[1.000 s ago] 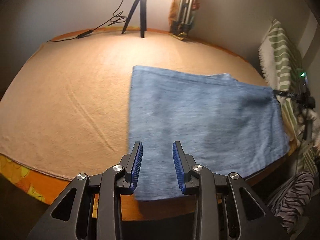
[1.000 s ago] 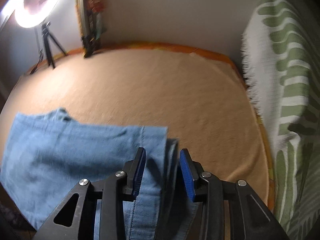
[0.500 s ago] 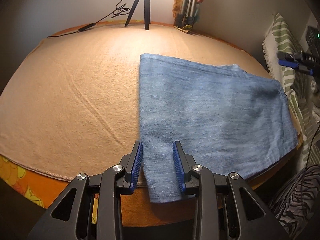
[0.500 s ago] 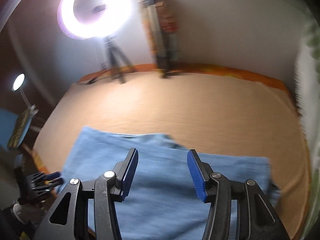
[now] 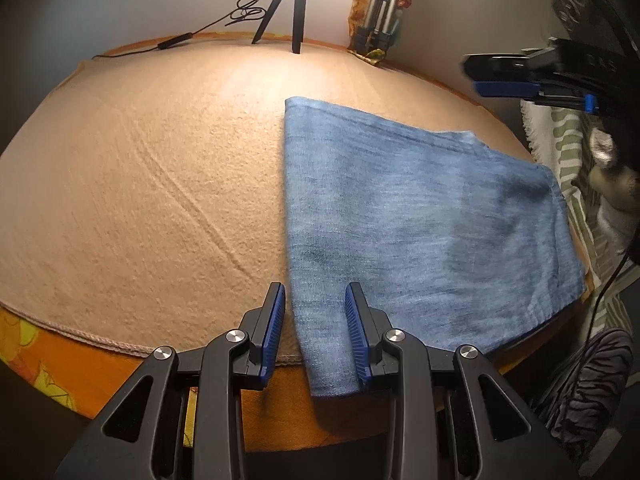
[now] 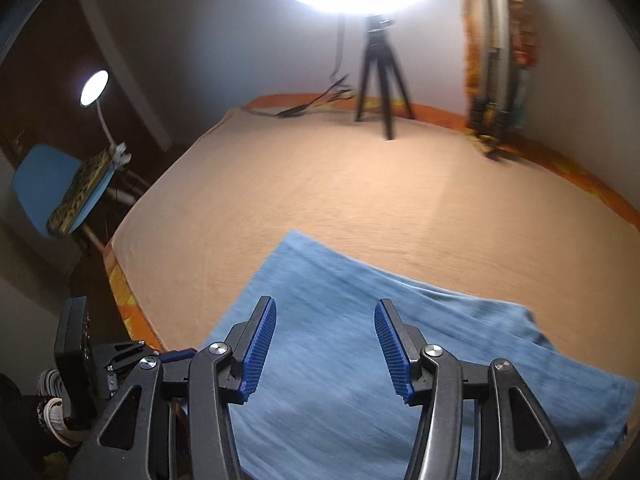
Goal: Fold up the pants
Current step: 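Withdraw both open grippers and move them to the folded jeans edge, then grasp the folded jeans edge with the left gripper while the right gripper grasps beside it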
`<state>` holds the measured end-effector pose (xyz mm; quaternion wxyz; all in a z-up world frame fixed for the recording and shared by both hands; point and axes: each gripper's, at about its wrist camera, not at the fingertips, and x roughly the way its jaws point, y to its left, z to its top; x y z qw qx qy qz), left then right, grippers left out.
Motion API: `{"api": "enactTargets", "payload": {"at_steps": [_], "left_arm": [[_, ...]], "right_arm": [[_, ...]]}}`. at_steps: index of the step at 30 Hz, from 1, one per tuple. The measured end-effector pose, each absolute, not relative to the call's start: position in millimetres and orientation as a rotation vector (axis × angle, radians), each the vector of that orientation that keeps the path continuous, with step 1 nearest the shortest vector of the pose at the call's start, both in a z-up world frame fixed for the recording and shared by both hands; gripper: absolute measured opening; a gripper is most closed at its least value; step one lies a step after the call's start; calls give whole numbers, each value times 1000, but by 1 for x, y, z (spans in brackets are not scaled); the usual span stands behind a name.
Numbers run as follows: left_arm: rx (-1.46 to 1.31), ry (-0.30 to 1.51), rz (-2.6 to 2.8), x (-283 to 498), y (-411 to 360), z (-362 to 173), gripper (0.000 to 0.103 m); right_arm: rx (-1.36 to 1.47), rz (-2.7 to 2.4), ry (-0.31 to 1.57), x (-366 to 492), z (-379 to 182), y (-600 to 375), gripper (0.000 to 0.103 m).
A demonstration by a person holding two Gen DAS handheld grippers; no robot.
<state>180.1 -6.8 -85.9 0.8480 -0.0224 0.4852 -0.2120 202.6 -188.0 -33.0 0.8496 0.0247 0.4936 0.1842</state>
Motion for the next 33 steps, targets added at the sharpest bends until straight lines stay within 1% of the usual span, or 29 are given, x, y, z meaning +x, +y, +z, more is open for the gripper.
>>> {"api": "enactTargets", "payload": {"at_steps": [10, 18, 19, 20, 22, 23, 31, 33], "left_arm": [[-98, 1031, -463, 182, -2, -90, 29], [-150, 1029, -485, 182, 5, -91, 29], [-148, 1025, -491, 181, 4, -90, 27], [-146, 1019, -496, 180, 3, -90, 21], [-143, 1000, -504, 178, 2, -87, 19], [-145, 992, -510, 176, 2, -85, 15], [-119, 934, -545, 170, -10, -72, 14], [-101, 932, -544, 170, -14, -72, 14]], "right_arm": [[78, 452, 1194, 247, -74, -113, 54], [-24, 397, 1317, 266, -105, -72, 54], [-34, 389, 1327, 268, -108, -70, 54], [-47, 379, 1338, 271, -111, -68, 54], [-65, 360, 1353, 274, -115, -63, 54], [-75, 353, 1360, 275, -117, -60, 54], [-240, 298, 1412, 278, -133, -29, 54], [-278, 281, 1410, 277, -137, -25, 47]]}}
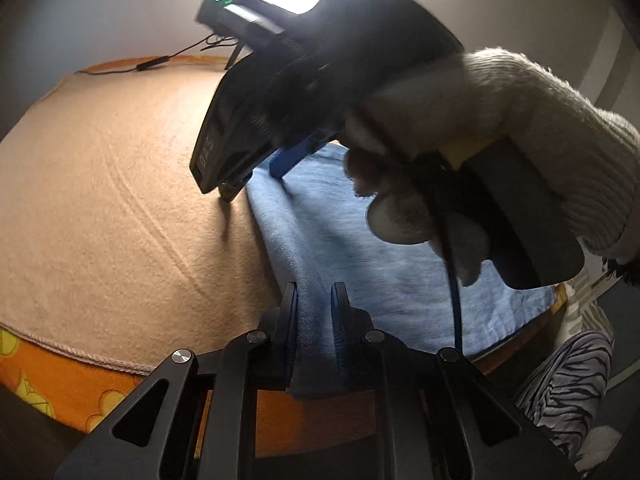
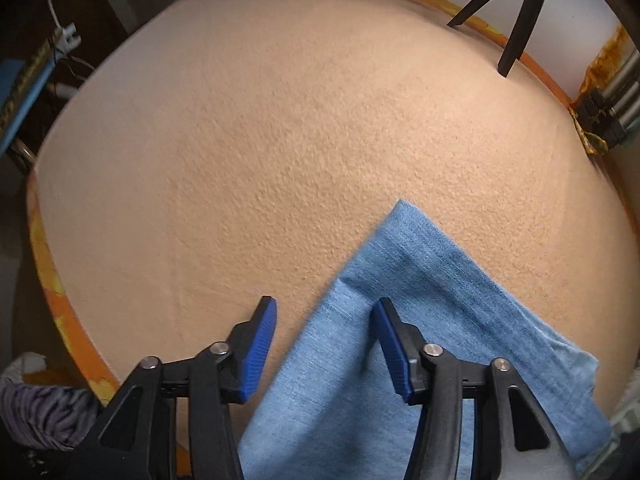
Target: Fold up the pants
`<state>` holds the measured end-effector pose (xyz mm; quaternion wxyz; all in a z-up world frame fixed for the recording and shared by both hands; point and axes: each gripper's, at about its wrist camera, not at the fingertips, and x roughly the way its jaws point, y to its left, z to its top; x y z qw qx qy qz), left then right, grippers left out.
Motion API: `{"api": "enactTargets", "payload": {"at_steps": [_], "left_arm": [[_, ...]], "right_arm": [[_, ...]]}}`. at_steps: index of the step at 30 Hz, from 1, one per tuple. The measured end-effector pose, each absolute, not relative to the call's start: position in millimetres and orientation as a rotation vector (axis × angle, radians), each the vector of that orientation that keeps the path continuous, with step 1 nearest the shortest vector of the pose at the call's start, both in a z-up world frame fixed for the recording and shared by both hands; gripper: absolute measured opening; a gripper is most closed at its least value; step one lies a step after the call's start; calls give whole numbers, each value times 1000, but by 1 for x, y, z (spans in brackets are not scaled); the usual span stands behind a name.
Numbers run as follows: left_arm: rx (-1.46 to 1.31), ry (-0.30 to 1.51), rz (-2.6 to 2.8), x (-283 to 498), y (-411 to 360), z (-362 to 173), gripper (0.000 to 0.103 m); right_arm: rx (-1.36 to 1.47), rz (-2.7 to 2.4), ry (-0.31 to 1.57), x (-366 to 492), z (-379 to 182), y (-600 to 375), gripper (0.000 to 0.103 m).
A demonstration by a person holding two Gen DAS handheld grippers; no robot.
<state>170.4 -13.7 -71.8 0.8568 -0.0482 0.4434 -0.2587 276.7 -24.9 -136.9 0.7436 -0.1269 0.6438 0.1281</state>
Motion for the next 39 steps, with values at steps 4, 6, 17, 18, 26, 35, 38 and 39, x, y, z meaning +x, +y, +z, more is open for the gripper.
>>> {"api": "enactTargets", "payload": {"at_steps": [4, 6, 17, 18, 26, 35, 38, 39], "left_arm": [[-104, 937, -536, 171, -13, -72, 14], [-99, 939, -523, 171, -14, -72, 14], [-86, 987, -460, 183, -18, -85, 40], [-95, 987, -464, 184, -18, -85, 39], [-116, 902, -519, 175, -28, -61, 9], [-83, 814, -654, 155, -79, -20, 9], [-65, 803, -699, 152, -99, -12, 9], [-61, 801, -710, 152, -104, -10, 9]], "right_arm": [[-295, 262, 1394, 274, -138, -19, 28], [-265, 268, 1397, 278, -136, -28, 20], [-23, 331, 1312, 266, -112, -78, 2], [-9, 335, 1303, 264, -109, -81, 2], [80, 355, 1217, 251, -88, -121, 2], [195, 334, 1108, 230, -44, -182, 2], [237, 315, 1082, 218, -37, -208, 2], [253, 306, 1071, 213, -34, -220, 2]]}}
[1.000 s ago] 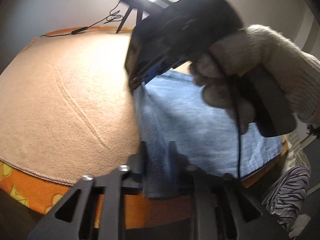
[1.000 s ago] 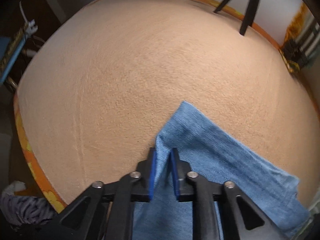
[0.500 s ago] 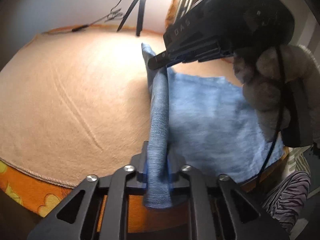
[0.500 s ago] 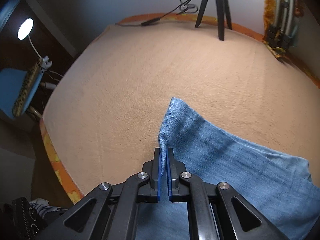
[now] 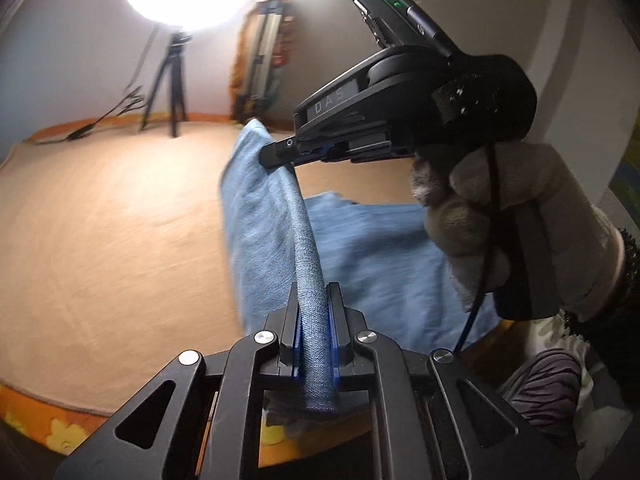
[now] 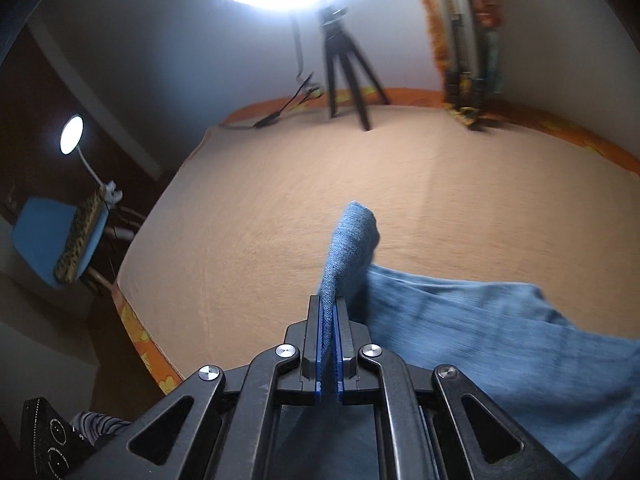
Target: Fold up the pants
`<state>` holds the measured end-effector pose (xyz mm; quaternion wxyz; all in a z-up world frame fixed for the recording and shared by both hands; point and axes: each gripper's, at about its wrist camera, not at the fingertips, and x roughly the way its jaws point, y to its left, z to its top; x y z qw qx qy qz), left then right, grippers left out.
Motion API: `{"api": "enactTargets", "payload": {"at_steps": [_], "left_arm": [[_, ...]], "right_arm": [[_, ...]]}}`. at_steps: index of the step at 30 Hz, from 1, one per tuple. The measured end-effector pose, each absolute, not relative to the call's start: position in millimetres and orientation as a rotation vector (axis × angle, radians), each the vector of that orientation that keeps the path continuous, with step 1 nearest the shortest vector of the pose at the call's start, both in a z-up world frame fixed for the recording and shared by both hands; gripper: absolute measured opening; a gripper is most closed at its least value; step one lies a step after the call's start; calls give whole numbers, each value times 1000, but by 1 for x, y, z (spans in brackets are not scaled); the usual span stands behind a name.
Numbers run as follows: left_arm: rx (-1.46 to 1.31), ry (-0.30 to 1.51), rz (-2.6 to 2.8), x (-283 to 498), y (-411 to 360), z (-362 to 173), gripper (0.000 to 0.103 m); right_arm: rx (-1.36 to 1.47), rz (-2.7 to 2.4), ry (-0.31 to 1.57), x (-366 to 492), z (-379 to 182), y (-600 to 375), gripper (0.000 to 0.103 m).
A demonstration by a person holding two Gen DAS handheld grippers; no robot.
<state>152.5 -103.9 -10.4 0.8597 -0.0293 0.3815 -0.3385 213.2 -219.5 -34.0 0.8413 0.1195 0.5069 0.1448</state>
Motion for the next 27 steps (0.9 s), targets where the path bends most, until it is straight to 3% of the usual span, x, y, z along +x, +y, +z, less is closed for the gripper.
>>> {"api": "enactTargets", "payload": {"at_steps": [27], "left_arm": [[15, 872, -1064, 144, -303, -17, 8]], "right_arm": [[450, 27, 977, 121, -23, -441, 1]]}}
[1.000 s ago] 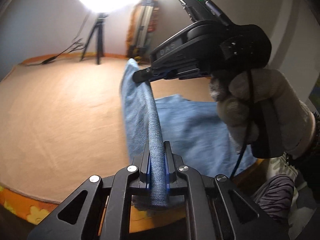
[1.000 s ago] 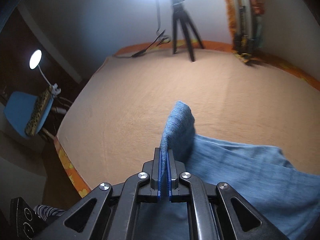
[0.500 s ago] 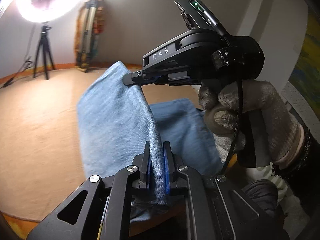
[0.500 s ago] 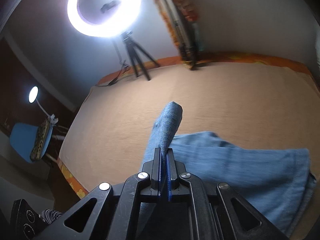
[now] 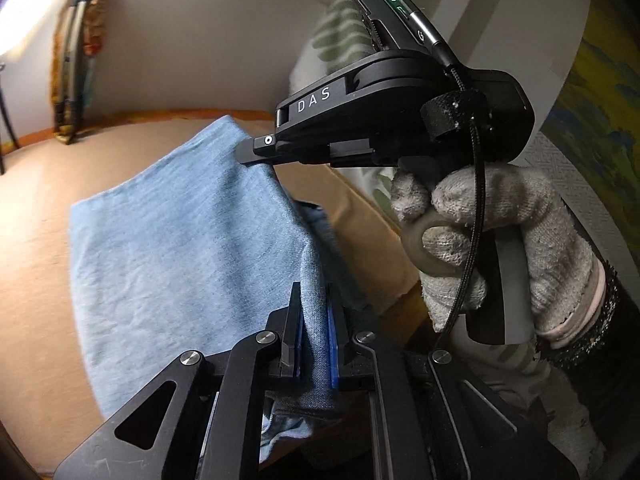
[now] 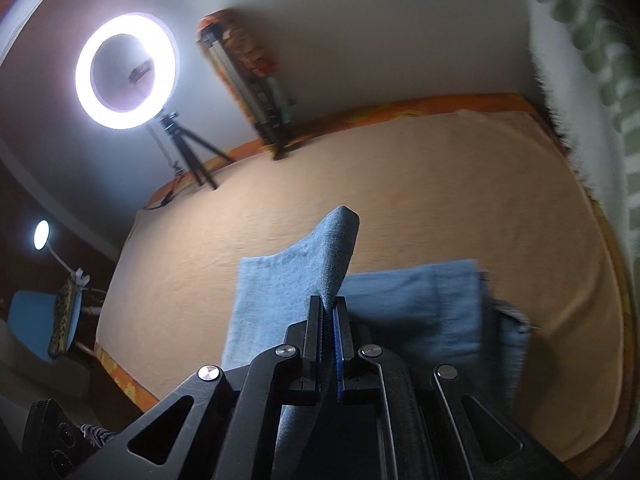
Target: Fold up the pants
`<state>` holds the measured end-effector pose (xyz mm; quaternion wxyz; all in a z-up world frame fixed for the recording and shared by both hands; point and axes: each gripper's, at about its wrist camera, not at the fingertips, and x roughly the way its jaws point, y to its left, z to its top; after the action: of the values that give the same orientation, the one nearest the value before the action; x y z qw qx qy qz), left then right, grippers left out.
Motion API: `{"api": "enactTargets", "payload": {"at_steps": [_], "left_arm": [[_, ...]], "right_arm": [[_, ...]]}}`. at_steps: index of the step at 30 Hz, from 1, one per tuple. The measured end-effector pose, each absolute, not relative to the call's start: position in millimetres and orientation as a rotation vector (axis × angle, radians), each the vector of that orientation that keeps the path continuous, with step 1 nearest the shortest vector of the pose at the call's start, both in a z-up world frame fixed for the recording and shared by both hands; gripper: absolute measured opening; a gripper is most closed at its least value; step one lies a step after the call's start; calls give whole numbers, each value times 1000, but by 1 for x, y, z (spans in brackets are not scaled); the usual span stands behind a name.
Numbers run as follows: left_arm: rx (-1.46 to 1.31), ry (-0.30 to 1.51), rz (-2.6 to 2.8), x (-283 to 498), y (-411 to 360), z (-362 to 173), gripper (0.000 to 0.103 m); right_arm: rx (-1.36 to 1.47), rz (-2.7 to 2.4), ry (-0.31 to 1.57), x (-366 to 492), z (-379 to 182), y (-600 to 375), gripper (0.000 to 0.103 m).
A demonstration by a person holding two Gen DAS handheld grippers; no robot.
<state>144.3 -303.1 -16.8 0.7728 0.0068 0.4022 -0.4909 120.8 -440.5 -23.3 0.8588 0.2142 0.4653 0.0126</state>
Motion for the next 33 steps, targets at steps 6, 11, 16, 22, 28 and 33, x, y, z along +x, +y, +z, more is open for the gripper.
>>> {"api": "enactTargets", "payload": {"at_steps": [6, 11, 16, 22, 28, 33], "left_arm": [[22, 901, -1099, 152, -332, -25, 8], [49, 934, -1119, 167, -355, -39, 8], [84, 957, -1125, 167, -365, -53, 8], [116, 968, -1113, 172, -376, -62, 8], [142, 990, -1100, 174, -389, -69, 8], [189, 980, -1106, 162, -396, -68, 15]], "right_arm": [[469, -20, 977, 110, -33, -475, 1], [480, -43, 1004, 103, -48, -500, 1], [515, -60, 1024, 94, -69, -519, 1], [539, -63, 1044, 92, -88, -528, 1], [547, -62, 1058, 95, -98, -532, 1], [546, -86, 1057, 91, -101, -537, 2]]}}
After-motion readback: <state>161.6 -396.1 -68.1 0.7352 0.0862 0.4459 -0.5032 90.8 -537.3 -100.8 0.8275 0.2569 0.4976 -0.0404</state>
